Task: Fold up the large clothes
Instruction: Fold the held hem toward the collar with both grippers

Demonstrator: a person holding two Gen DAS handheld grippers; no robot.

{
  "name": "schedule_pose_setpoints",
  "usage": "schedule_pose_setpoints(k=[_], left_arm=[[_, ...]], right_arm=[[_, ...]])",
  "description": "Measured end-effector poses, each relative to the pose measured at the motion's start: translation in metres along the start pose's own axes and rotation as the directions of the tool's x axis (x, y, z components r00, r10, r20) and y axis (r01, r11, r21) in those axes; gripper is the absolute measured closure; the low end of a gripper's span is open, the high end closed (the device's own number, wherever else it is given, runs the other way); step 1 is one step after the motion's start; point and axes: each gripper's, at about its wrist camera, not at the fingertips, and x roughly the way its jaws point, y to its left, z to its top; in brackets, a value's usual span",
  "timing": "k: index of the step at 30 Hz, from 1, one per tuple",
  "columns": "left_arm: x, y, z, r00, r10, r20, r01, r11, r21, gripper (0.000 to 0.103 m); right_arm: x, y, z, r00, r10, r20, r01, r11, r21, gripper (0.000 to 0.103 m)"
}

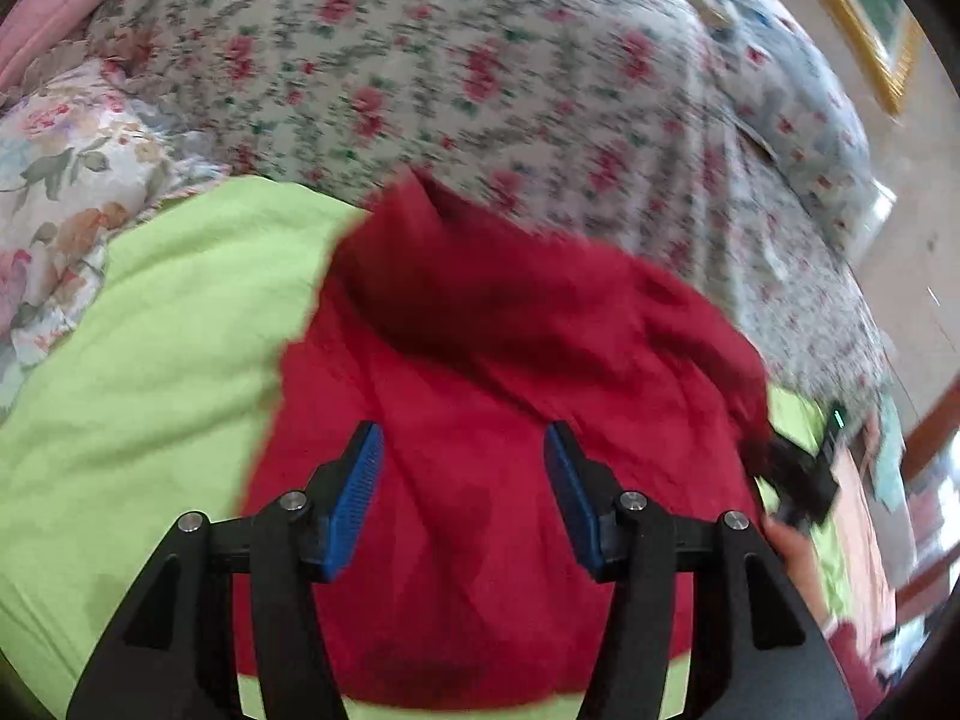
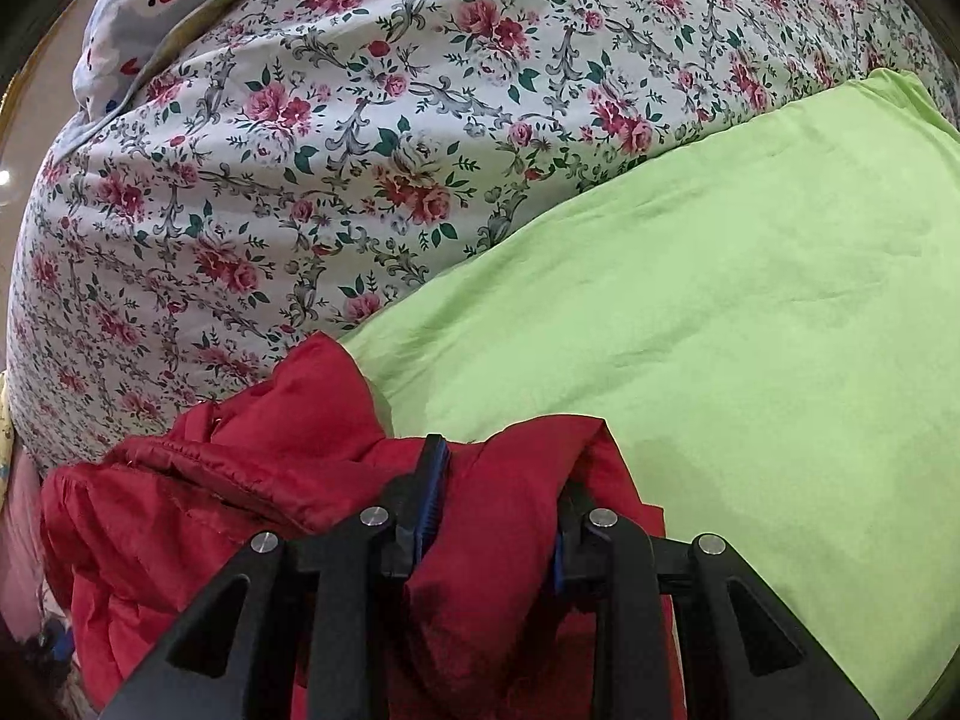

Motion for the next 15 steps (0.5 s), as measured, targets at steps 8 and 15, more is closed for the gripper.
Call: schedule_pose_setpoints(k=[8, 15], left_arm=[[0.025, -0.07, -0.047, 0.996, -0.033, -0.078, 0.048, 0.979, 0.198, 0.048], [0.07, -0.059, -0.036, 0.991, 0.085, -0.101, -0.065, 0.981, 0.185, 0.05]], right_arm=[[0.006, 0.004, 0.005, 1.0, -0.013, -0.007, 0.013, 1.0, -0.004, 0.076], [-0.028, 0.009, 0.003, 0.999, 0.038, 0.019, -0.038, 0.999, 0.006, 0.051]])
